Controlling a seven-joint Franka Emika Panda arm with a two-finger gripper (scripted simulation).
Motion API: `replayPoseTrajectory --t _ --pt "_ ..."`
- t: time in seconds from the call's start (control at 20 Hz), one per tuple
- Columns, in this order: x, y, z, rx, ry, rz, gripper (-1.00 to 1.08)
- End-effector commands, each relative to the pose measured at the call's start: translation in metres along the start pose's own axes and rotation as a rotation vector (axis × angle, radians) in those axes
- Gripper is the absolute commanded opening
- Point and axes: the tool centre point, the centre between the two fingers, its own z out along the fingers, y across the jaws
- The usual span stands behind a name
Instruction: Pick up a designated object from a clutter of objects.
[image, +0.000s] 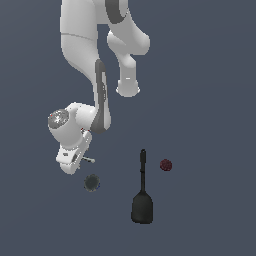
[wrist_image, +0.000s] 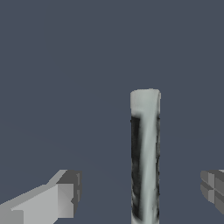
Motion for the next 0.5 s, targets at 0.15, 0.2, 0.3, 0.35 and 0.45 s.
replayPoseTrajectory --t 0.15,0.2,0.3,0.35,0.45 --pt "-0.0002 0.0012 0.006 -0.001 0.0 0.0 -1.0" --pt "-0.0002 0.0012 0.006 -0.001 0.0 0.0 -1.0" --pt "-0.0002 0.0012 0.006 -0.001 0.0 0.0 -1.0" --pt "-0.0002 0.0012 0.006 -0.001 0.0 0.0 -1.0" --pt "-0.0002 0.0012 0.006 -0.001 0.0 0.0 -1.0"
